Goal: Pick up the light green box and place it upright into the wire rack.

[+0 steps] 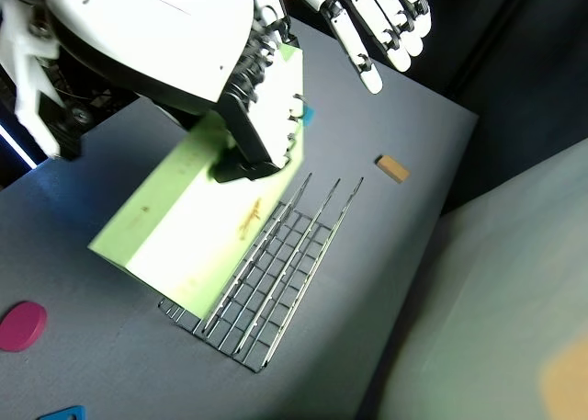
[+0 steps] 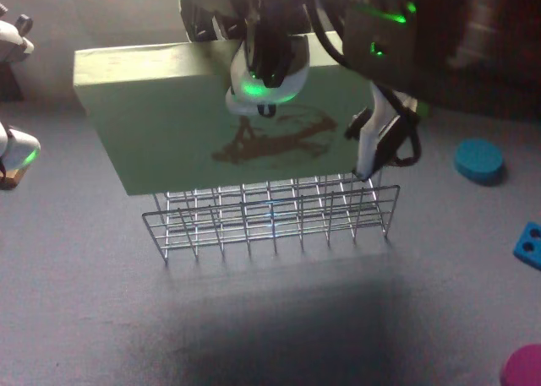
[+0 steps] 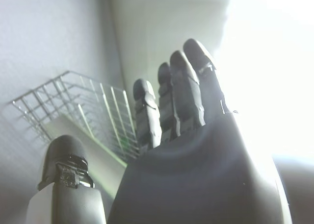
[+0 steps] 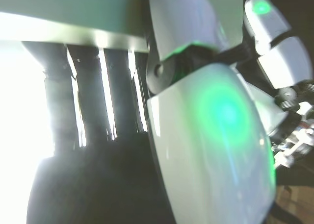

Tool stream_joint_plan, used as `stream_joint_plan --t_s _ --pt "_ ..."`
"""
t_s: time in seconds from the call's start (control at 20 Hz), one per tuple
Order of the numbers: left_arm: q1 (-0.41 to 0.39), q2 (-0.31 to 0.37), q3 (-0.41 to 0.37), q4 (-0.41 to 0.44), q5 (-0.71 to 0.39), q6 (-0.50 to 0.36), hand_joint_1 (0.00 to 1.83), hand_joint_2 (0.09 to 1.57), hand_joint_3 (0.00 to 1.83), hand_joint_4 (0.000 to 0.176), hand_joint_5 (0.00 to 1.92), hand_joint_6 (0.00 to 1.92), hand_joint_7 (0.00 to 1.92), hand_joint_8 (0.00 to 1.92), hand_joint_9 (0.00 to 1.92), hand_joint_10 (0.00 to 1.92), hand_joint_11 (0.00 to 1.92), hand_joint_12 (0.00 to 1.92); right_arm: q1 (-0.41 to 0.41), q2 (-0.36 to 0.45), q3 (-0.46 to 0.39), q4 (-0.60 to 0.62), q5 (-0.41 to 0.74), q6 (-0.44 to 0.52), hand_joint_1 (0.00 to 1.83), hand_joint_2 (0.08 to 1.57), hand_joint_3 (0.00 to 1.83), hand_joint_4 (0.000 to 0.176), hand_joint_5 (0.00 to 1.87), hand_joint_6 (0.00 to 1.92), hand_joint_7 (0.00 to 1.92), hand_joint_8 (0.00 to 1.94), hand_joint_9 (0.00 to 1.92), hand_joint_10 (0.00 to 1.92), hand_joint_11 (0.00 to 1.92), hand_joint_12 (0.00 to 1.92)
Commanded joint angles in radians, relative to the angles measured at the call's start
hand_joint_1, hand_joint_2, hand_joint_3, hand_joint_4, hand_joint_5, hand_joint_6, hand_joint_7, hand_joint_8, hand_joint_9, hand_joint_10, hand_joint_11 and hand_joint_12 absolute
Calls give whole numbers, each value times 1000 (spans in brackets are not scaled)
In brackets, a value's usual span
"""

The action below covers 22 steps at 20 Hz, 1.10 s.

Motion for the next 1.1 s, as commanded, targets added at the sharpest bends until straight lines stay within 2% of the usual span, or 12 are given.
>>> stream_joint_plan --t_s 0.0,0.3,0.45,0.55,1.05 --pt "-13 4 2 84 -27 7 198 1164 0 105 315 0 225 0 234 3 0 729 -4 -8 9 -71 41 6 1358 1175 0 0 773 1061 901 1176 817 1454 780 1543" --pt "-11 5 0 81 -30 17 201 1167 0 102 274 0 189 0 219 0 0 684 -57 -50 71 -71 50 17 1359 1172 0 0 759 1133 913 1112 830 1438 751 1532" --pt "-9 5 -3 81 -30 18 208 1155 0 102 296 6 199 2 232 4 0 717 -79 -70 93 -71 61 24 1361 1164 0 0 809 1049 916 1119 832 1439 808 1526" --pt "-10 5 -5 81 -23 18 223 1147 0 93 337 10 233 8 251 6 0 745 -94 -78 109 -71 73 38 1359 1166 1 0 803 1064 903 1131 828 1446 785 1516" --pt "-23 3 -12 70 -24 12 225 1147 0 92 330 2 238 4 262 5 0 751 -166 -107 181 -71 109 47 1359 1171 0 0 783 1069 903 1156 823 1444 782 1516"
